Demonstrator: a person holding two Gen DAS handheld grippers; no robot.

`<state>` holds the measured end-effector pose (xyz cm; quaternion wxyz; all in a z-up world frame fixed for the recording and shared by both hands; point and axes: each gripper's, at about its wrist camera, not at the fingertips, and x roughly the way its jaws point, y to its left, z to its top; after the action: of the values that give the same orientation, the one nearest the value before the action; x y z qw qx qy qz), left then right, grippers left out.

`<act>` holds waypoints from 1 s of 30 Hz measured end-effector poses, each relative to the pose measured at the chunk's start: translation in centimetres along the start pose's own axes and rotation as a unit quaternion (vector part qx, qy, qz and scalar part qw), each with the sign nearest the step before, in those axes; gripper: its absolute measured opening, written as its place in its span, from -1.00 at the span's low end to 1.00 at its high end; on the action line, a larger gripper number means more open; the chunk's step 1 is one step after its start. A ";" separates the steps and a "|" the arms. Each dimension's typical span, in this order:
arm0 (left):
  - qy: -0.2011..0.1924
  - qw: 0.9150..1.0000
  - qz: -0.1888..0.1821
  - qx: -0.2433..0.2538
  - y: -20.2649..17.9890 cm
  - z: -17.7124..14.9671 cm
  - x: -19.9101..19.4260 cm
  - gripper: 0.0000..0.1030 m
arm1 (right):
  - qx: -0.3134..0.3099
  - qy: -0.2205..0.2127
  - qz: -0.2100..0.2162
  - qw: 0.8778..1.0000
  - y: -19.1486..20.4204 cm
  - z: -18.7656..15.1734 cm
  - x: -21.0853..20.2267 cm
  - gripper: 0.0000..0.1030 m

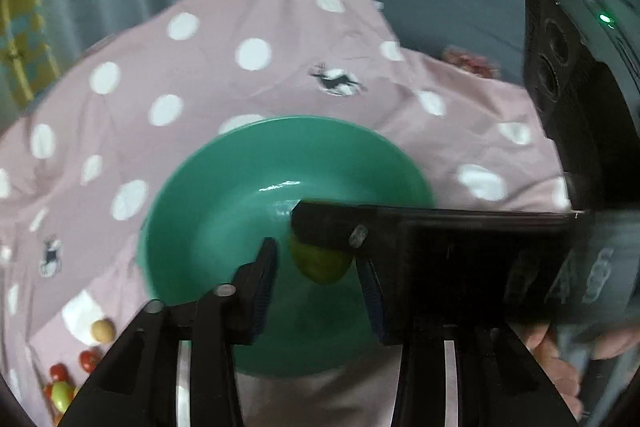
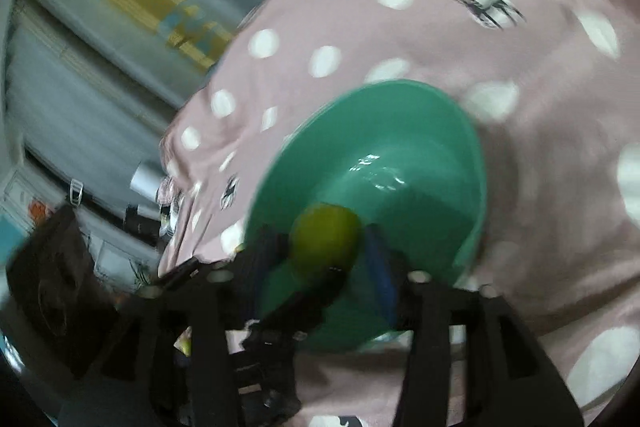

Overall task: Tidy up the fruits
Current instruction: 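Carry the green fruit into the green bowl and open the right gripper, then move the right gripper back to the fruit cluster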

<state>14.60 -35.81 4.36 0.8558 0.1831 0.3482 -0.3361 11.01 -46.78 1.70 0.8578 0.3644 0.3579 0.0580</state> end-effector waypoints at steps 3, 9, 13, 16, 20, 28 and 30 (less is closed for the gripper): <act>-0.013 1.000 -0.004 -0.023 1.2 -1.2 -0.9 0.20 | 0.021 -0.029 0.064 0.997 -0.2 0.3 -1.4 0.84; -0.055 0.995 0.051 -0.063 5.9 -5.4 -6.2 0.90 | 0.031 -0.040 0.084 0.995 0.3 -0.6 -1.9 1.00; -0.048 0.990 0.070 -0.111 10.7 -10.7 -9.9 0.96 | -0.003 0.002 0.089 0.996 3.2 -2.0 0.1 1.00; -0.027 0.980 0.084 -0.177 14.1 -15.8 -11.8 0.98 | -0.057 0.027 0.078 0.995 6.7 -3.5 1.9 1.00; -0.029 0.960 0.115 -0.252 17.6 -21.6 -12.8 0.98 | -0.101 0.075 0.108 0.986 11.1 -6.1 5.4 1.00; 0.005 0.972 0.132 -0.196 17.6 -24.5 -11.4 0.98 | -0.143 0.198 0.135 0.960 17.4 -12.5 13.9 1.00; 0.016 0.971 0.133 -0.199 17.6 -24.6 -11.1 0.98 | -0.144 0.232 0.123 0.954 18.5 -14.1 16.1 1.00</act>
<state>9.46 -4.93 -3.28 0.9064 0.0594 0.3938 -0.1405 16.61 -19.34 -1.92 0.7804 0.2551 0.4877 0.2969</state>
